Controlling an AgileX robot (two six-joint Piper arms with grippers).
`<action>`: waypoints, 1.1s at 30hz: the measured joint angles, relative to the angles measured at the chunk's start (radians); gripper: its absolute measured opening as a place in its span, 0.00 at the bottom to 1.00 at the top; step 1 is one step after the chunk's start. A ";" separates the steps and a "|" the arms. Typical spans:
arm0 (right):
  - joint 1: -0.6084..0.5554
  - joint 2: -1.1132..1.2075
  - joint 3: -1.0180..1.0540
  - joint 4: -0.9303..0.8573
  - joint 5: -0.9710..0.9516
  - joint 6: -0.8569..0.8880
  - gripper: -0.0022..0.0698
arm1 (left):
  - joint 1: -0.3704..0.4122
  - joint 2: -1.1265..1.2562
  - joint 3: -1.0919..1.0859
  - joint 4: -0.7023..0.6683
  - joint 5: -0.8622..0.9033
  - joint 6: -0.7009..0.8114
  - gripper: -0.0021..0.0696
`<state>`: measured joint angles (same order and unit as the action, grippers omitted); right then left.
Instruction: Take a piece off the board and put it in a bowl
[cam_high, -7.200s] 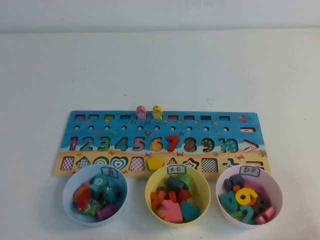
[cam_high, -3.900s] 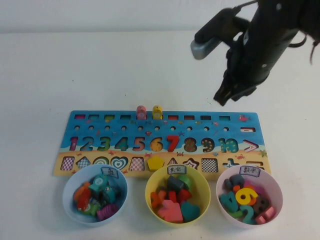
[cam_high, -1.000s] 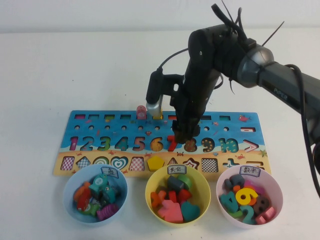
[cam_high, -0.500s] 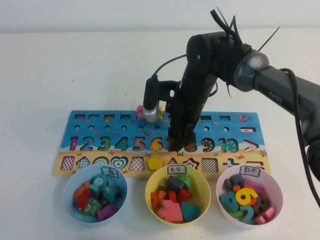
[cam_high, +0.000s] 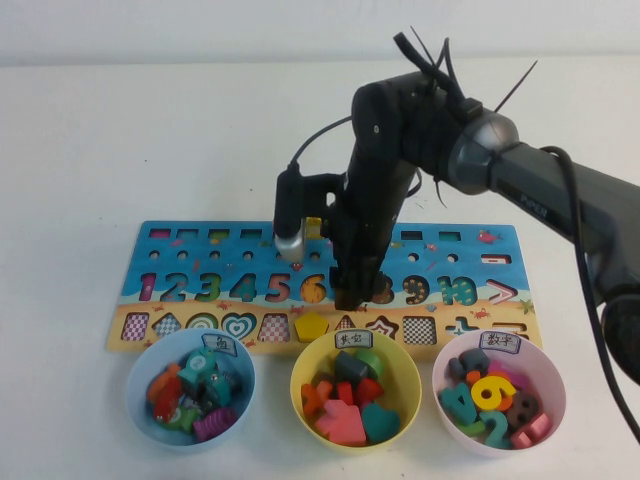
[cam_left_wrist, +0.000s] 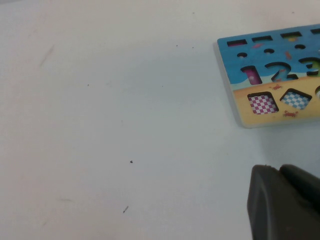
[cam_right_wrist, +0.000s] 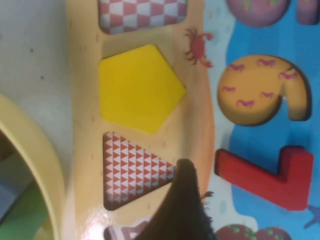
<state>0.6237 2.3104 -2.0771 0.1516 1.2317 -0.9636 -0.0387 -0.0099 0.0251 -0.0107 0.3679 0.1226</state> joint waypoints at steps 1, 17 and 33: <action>0.007 0.000 0.000 -0.017 0.000 0.000 0.78 | 0.000 0.000 0.000 0.000 0.000 0.000 0.02; 0.035 0.000 0.000 -0.113 0.000 0.055 0.77 | 0.000 0.000 0.000 0.000 0.000 0.000 0.02; 0.035 0.000 0.000 -0.099 -0.019 0.153 0.77 | 0.000 0.000 0.000 0.000 0.000 0.000 0.02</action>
<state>0.6584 2.3104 -2.0771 0.0529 1.2130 -0.8110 -0.0387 -0.0099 0.0251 -0.0107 0.3679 0.1226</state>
